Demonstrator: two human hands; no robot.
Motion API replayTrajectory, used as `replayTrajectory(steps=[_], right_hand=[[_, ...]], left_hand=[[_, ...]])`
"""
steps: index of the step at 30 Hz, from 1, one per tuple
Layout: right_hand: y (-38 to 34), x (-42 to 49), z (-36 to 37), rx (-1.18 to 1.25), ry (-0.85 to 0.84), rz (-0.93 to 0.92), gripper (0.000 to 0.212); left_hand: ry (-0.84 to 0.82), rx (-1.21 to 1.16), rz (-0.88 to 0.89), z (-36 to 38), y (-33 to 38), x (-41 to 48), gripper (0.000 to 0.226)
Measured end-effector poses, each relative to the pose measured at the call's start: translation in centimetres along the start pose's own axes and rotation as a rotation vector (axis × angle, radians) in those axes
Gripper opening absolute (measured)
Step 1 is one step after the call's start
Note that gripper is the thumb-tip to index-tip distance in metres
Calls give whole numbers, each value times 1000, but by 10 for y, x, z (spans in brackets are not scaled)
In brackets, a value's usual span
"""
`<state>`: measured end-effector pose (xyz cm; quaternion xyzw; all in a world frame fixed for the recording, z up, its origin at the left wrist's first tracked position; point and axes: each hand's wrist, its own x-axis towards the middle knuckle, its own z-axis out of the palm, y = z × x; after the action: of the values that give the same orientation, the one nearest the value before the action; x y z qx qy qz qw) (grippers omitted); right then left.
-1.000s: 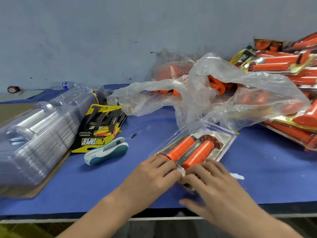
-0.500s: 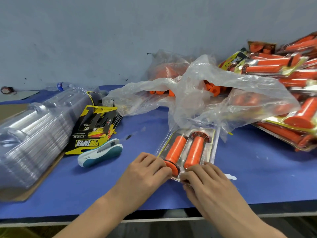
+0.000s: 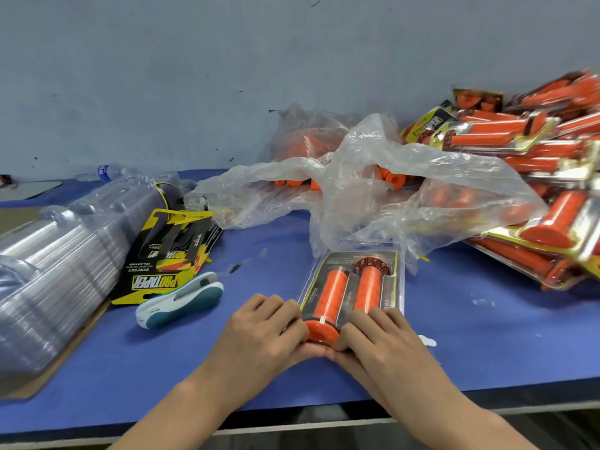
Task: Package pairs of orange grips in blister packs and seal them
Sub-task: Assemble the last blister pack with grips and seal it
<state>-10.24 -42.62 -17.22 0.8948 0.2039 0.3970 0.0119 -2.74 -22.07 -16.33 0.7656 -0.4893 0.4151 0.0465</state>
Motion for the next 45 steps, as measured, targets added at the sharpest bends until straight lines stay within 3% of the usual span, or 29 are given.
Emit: replayTrajectory(steps=[5,17,23,26,35,45], right_hand=[[0,-2,0,4,-14,13,30],[-6,2,4,-23,38,46,21],[-5,-2,6,85,21,50,23],[-5,-3,4,114,-4,40,24],[-6,0,-6,142,-38,58,34],[-3,-2,-6,144,-19,11,33]], left_hand=[[-38,-52,29,-1,-8,-9,31],[-39,-3,-10,-4,-10,-7,37],[-19,-140,-25,4,8,-11,9],[-27,-137,-30,6,16,-7,6],[42,99,-27,-1,4,-6,42],[47,17,12,-12,-4,-5,51]])
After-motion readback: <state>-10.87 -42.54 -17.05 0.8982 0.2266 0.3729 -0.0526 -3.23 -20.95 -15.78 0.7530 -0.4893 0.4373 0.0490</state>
